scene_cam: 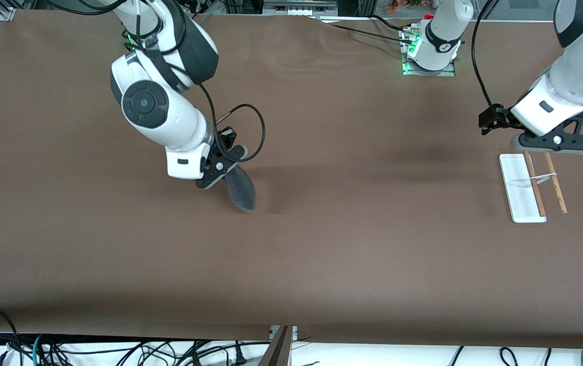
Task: Pass towel and hang on rack
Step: 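Lift the towel with the right gripper while the left gripper moves toward it, then raise the towel with the right gripper while the left gripper approaches it, then close the left gripper on the hanging towel's grey edge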
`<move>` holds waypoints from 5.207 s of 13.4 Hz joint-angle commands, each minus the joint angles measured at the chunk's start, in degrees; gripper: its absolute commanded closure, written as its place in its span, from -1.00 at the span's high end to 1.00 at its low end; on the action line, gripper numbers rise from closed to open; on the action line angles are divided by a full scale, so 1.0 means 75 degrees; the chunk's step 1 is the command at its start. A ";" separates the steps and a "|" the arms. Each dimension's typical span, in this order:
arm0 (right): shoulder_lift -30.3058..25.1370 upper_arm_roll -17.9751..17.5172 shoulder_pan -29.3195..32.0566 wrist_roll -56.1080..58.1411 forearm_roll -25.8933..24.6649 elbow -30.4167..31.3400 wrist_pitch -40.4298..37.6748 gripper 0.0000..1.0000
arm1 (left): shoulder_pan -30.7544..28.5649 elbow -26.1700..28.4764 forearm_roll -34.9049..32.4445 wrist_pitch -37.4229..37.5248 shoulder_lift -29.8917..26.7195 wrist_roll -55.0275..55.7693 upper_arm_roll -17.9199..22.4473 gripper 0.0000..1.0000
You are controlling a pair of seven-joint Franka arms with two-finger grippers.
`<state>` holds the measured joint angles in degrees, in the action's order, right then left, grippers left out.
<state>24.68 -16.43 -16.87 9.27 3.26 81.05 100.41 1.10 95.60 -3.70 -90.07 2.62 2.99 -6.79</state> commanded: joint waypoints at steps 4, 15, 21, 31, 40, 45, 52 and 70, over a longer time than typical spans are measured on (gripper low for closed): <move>-0.0197 -0.0551 0.0058 -0.0006 0.0105 -0.0459 -0.0112 -1.00 | -0.0041 -0.0290 0.1919 0.0186 0.0482 -0.1588 0.0026 1.00; -0.0139 -0.1945 0.0011 0.0006 0.0257 -0.0576 0.0615 -1.00 | 0.0158 -0.0313 0.6936 -0.0600 0.2063 -0.7364 -0.0067 1.00; -0.0104 -0.2144 -0.0047 -0.0018 0.0339 -0.0576 0.1213 -1.00 | 0.0555 -0.0548 0.9469 -0.0834 0.3341 -1.1877 -0.0115 1.00; -0.0104 -0.2660 0.0000 0.0919 -0.0093 -0.0576 0.1201 -1.00 | 0.1014 0.0201 1.0571 -0.0834 0.3952 -1.5163 -0.0477 1.00; 0.0013 -0.2930 -0.0071 0.0826 -0.0129 -0.0576 0.1740 -1.00 | 0.0686 -0.0513 1.0560 -0.0752 0.5321 -1.6123 -0.0478 1.00; 0.0037 -0.3153 -0.0106 0.0593 -0.0141 -0.0565 0.1963 -1.00 | 0.0721 -0.0326 1.1356 0.0791 0.5885 -1.6219 -0.0501 0.98; 0.0107 -0.3165 -0.0118 0.0428 -0.0141 -0.0576 0.2221 -1.00 | 0.0709 0.0037 1.1474 0.1451 0.5921 -1.6394 -0.0501 -0.65; 0.0166 -0.3200 -0.0024 0.4177 -0.1148 -0.0506 0.2127 -1.00 | 0.0381 -0.0056 1.1580 0.2036 0.6717 -1.3759 -0.0501 1.00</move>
<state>25.66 -39.58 -17.44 38.11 -4.10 77.82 116.89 3.74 95.63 82.27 -76.28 51.99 -101.95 -10.49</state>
